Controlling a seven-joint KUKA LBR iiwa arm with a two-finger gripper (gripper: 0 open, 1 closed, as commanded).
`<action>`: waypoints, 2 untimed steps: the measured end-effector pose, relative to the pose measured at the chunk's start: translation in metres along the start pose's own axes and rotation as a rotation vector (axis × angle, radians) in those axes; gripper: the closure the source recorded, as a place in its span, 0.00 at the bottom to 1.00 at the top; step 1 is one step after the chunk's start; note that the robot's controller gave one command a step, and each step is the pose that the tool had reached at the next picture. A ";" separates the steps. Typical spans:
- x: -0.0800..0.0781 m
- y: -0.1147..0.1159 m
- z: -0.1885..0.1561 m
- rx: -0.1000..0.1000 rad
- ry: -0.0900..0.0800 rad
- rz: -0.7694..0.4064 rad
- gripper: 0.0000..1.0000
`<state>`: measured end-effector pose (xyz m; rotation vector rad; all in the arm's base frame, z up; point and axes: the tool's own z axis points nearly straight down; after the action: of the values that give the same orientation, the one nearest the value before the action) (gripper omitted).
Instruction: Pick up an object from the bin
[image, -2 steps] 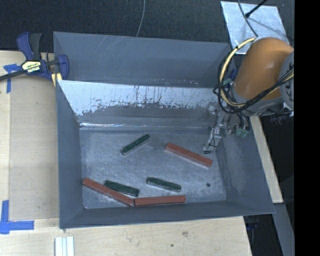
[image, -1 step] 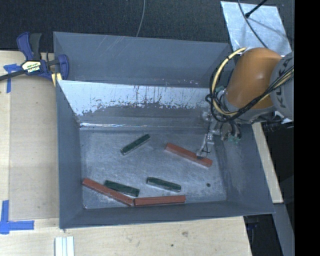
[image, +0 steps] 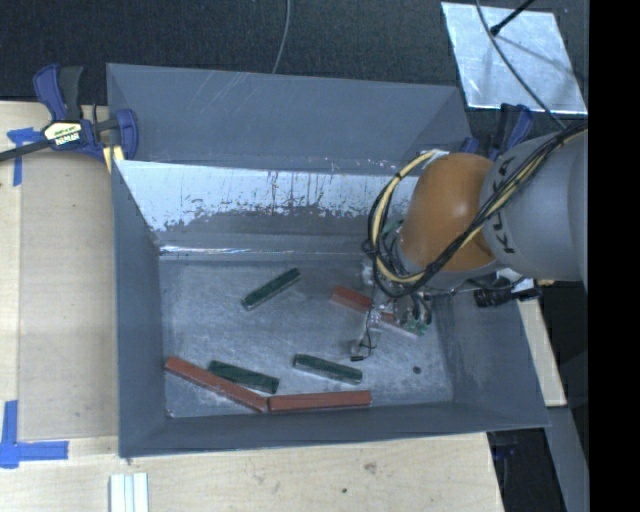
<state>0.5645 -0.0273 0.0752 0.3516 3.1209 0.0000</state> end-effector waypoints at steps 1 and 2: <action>0.028 0.029 0.004 -0.001 -0.004 -0.026 1.00; 0.028 0.029 0.004 -0.001 -0.004 -0.026 1.00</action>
Offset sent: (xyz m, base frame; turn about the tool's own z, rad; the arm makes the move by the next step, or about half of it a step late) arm 0.0000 0.0000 0.0000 0.0000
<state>0.5434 0.0075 0.0708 0.3111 3.1208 0.0012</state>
